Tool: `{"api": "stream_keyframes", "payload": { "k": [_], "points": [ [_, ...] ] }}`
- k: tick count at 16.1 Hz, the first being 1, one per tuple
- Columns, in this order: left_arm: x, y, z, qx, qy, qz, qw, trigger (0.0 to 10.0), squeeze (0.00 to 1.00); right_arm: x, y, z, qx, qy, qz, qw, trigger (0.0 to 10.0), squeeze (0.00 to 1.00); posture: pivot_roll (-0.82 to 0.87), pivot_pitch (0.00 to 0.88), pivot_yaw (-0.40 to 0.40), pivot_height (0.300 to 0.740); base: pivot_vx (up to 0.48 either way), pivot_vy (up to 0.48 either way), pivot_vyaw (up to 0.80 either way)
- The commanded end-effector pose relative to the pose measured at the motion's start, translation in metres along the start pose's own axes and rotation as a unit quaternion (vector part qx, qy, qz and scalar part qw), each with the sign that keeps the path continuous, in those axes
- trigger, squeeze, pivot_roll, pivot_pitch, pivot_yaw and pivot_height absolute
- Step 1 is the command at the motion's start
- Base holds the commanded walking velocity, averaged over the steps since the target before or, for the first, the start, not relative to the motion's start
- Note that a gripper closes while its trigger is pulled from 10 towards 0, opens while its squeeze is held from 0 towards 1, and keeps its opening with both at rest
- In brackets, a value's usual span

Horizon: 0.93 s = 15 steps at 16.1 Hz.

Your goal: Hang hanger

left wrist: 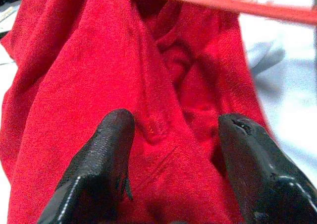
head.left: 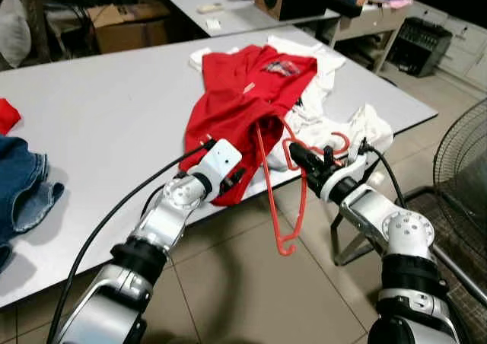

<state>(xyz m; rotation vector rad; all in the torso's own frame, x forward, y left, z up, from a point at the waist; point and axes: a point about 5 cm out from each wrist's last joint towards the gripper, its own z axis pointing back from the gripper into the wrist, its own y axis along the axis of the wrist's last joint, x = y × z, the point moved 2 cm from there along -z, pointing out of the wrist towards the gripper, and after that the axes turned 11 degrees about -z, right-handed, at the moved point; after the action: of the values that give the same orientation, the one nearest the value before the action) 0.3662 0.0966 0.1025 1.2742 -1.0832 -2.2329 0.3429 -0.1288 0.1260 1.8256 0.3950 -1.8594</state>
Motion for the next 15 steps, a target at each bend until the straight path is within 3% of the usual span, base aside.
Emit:
{"api": "stream_keyframes", "payload": {
  "k": [1, 2, 3, 4, 5, 15],
  "points": [
    [0.002, -0.004, -0.004, -0.018, 0.003, -0.014, 1.0, 10.0, 0.0, -0.006, 0.002, -0.002, 0.004, 0.01, 0.004, 1.0, 10.0, 0.0, 0.02, 0.0, -0.047, 0.74, 0.0, 0.0, 0.0],
    [0.0, -0.007, -0.005, -0.028, 0.01, -0.018, 0.999, 10.0, 0.0, -0.006, 0.002, -0.002, 0.003, 0.01, 0.005, 1.0, 10.0, 0.0, 0.02, 0.0, -0.047, 0.74, 0.0, 0.0, 0.0],
    [-0.003, -0.009, -0.005, -0.031, 0.017, -0.016, 0.999, 9.0, 0.0, -0.007, 0.002, -0.002, 0.004, 0.011, 0.005, 1.0, 10.0, 0.0, 0.02, 0.0, -0.047, 0.74, 0.0, 0.0, 0.0],
    [-0.005, -0.011, -0.005, -0.035, 0.02, -0.014, 0.999, 4.2, 0.0, -0.007, 0.003, -0.002, 0.004, 0.011, 0.005, 1.0, 10.0, 0.0, 0.01, 0.0, -0.044, 0.74, 0.0, 0.0, 0.0],
    [-0.007, -0.014, -0.004, -0.038, 0.024, -0.016, 0.999, 0.2, 0.0, -0.007, 0.003, -0.002, 0.005, 0.011, 0.005, 1.0, 10.0, 0.0, 0.01, 0.0, -0.044, 0.74, 0.0, 0.0, 0.0],
    [-0.015, -0.015, -0.003, -0.024, 0.022, -0.013, 0.999, 0.0, 0.0, -0.006, 0.003, -0.003, 0.005, 0.011, 0.007, 1.0, 10.0, 0.0, 0.02, 0.0, -0.048, 0.74, 0.0, 0.0, 0.0]
  ]
}}
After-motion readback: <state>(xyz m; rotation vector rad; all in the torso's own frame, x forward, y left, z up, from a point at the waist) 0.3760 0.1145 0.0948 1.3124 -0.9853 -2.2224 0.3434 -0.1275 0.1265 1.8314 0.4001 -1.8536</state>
